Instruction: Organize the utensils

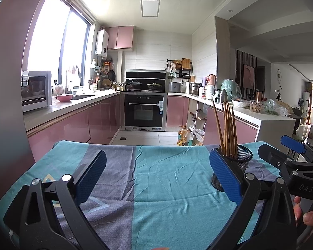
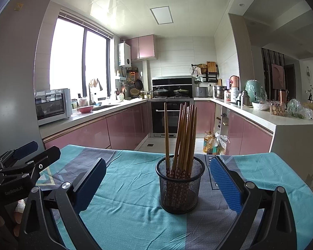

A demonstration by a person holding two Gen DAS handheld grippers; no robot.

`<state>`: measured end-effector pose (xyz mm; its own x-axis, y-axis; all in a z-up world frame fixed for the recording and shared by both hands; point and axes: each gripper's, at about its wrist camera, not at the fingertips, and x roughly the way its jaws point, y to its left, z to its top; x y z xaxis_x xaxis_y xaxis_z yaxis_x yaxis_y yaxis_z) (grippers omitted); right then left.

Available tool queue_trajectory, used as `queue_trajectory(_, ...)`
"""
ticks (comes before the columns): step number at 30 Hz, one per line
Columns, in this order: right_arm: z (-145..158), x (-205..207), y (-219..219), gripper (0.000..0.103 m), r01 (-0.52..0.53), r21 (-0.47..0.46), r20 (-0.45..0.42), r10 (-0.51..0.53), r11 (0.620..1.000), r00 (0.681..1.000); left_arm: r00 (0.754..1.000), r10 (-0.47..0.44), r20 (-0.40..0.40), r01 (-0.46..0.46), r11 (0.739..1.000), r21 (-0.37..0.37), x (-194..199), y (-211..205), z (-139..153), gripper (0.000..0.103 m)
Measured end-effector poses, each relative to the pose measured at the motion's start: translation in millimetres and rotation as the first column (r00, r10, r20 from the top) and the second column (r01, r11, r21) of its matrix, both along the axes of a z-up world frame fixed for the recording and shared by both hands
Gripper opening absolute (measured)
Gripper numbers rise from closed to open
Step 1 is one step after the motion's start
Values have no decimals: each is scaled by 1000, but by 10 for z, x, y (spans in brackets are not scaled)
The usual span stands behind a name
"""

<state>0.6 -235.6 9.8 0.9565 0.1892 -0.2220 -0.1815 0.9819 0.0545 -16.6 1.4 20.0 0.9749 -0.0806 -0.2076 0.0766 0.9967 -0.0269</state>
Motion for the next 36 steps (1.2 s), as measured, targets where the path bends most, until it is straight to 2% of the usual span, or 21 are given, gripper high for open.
queue_trajectory(36, 23, 26, 6, 97, 0, 4, -2, 0, 1000, 1000, 1000, 1, -2, -1, 1000, -1, -1, 5, -2, 97)
